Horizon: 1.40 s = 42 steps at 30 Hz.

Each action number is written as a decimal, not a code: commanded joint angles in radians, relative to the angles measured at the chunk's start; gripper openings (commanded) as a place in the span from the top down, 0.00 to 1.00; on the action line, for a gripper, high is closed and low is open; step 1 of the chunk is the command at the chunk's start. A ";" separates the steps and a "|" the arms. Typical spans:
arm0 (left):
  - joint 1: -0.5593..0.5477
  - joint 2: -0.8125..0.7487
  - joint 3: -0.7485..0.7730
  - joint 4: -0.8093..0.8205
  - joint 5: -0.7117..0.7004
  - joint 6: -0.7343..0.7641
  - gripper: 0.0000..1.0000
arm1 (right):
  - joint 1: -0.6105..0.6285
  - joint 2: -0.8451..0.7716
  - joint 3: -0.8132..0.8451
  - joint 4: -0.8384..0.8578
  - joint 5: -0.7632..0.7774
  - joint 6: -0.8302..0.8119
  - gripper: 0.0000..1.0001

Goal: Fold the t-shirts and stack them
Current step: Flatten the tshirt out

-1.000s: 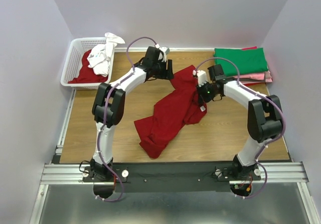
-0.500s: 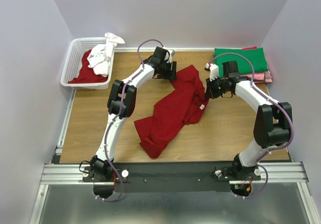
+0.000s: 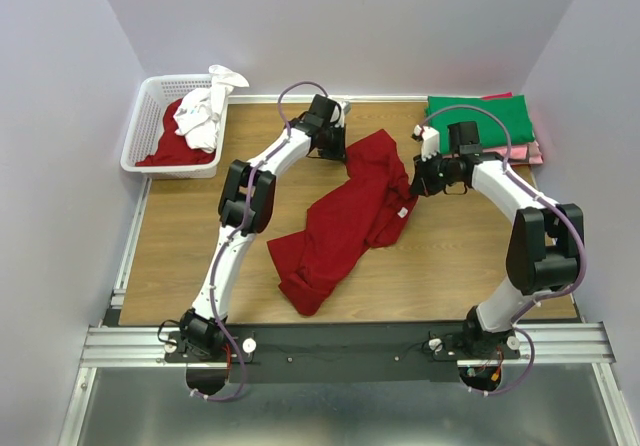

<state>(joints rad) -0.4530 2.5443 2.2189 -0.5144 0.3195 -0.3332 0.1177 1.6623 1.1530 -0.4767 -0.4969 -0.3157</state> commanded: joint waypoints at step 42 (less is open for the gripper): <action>0.168 -1.693 -0.596 0.478 -0.229 0.066 1.00 | -0.047 -0.464 0.859 -0.309 -0.117 -0.269 1.00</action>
<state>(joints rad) -0.2947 0.8799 1.5356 -0.1120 0.1642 -0.2600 0.0757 1.2224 1.9141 -0.7567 -0.5838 -0.5629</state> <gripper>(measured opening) 0.005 0.012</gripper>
